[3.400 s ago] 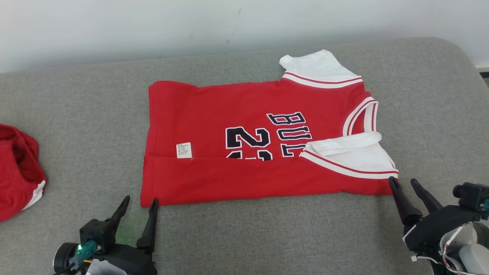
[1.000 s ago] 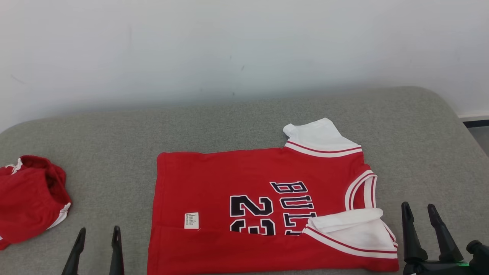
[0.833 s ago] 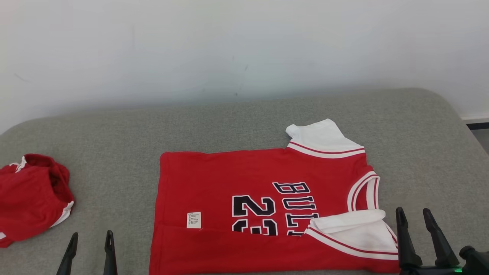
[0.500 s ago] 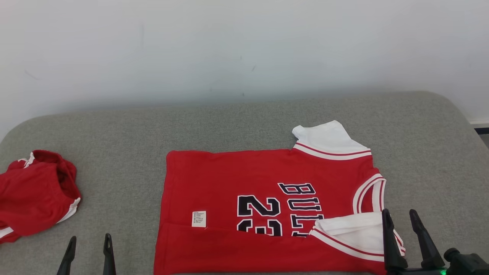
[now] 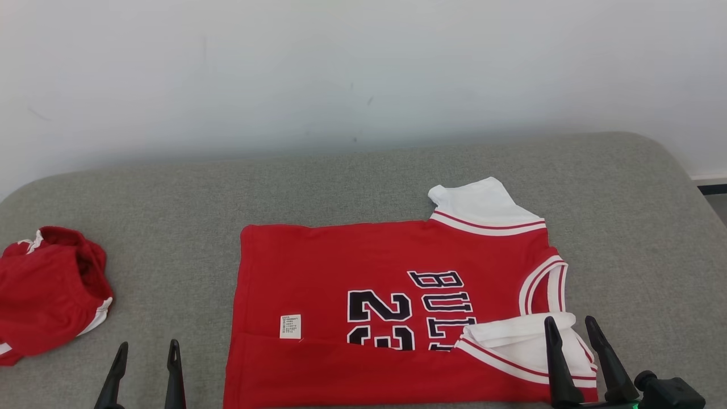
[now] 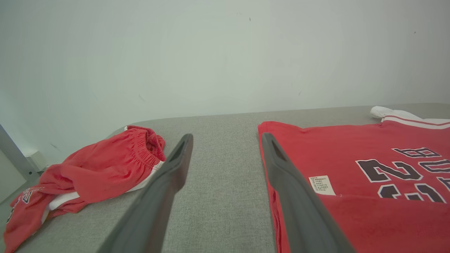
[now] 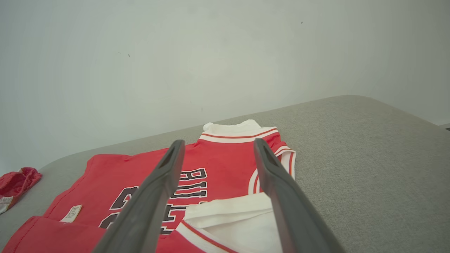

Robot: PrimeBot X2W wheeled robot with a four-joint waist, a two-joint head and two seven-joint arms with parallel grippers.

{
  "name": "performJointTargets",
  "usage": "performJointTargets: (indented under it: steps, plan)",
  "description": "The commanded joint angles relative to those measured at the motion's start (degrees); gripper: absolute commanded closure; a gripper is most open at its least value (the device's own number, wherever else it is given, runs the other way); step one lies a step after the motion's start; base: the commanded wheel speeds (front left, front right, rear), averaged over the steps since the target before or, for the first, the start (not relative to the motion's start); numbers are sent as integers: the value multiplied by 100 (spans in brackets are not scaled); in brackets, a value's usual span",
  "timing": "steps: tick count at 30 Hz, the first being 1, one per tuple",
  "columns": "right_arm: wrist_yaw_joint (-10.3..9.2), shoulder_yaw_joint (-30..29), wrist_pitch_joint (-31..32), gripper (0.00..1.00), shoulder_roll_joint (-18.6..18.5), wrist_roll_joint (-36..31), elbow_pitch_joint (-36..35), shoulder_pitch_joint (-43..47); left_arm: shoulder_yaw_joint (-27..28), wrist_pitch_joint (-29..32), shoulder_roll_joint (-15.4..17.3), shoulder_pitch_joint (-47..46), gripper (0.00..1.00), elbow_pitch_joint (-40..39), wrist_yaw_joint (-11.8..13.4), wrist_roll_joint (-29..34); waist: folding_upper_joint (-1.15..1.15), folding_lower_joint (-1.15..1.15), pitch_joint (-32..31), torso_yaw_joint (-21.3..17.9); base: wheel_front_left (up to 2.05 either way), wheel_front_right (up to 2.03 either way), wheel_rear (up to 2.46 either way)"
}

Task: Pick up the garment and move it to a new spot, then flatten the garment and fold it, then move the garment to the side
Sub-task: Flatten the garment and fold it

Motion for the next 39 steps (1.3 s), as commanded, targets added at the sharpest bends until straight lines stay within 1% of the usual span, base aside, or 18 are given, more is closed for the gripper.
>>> performJointTargets:
  steps: [1, 4, 9, 11, 12, 14, 17, 20, 22, 25, 29, 32, 33, 39]
  plan:
    - [3, 15, -23, 0, 32, -30, 17, -32, 12, -18, -9, -86, 0, 18, -7, 41, 0, 0, 4, -12, 0, 0, 0]
    - [3, 41, -23, 0, 7, -44, 75, -71, 29, -18, 5, -117, 0, 68, -41, 9, 0, 0, 20, -41, 0, 0, 0]
    - [3, 179, -18, 0, -168, 28, 336, -400, 96, -18, 89, -352, 0, 266, -128, -199, 0, 0, 119, -169, 0, 0, 0]
    - [3, 259, -16, 0, -262, 76, 515, -685, 116, -14, 163, -576, 0, 403, -164, -356, 0, 0, 214, -238, 0, 0, 0]
    - [3, 382, -15, 0, -396, 130, 746, -1064, 98, 64, 320, -879, 0, 564, -207, -428, 0, 0, 370, -318, 0, 0, 0]
    - [3, 493, -6, 0, -507, 244, 1014, -1515, 53, 226, 416, -1237, 0, 750, -261, -639, 0, 0, 563, -395, 0, 0, 0]
    - [3, 641, 27, 0, -636, 448, 1425, -2242, -116, 488, 676, -1823, 0, 975, -289, -846, 0, 0, 872, -508, 0, 0, 0]
    - [3, 686, 12, 0, -622, 843, 1833, -3010, -370, 727, 919, -2441, 0, 1183, -311, -1133, 0, 0, 1210, -616, 0, 0, 0]
    - [3, 824, 14, 0, -730, 905, 2139, -3488, -545, 835, 1067, -2851, 0, 1290, -291, -1419, 0, 0, 1426, -674, 0, 0, 0]
    - [3, 1017, -1, 0, -760, 1024, 2615, -4108, -894, 1059, 1369, -3341, 0, 1532, -292, -1679, 0, 0, 1673, -754, 0, 0, 0]
    - [3, 1285, -9, 0, -794, 1111, 3205, -4741, -1190, 1269, 1584, -3825, 0, 1902, -293, -2059, 0, 0, 1908, -836, 0, 0, 0]
    - [3, 1491, -16, 0, -800, 1152, 3587, -5094, -1418, 1377, 1675, -4051, 0, 2189, -293, -2308, 0, 0, 2011, -877, 0, 0, 0]
    - [3, 1491, -16, 0, -800, 1152, 3587, -5094, -1418, 1377, 1675, -4051, 0, 2189, -293, -2308, 0, 0, 2011, -877, 0, 0, 0]
    - [3, 1622, -21, 0, -763, 1227, 3940, -5506, -1772, 1530, 1783, -4296, 0, 2685, -294, -2759, 0, 0, 2157, -919, 0, 0, 0]
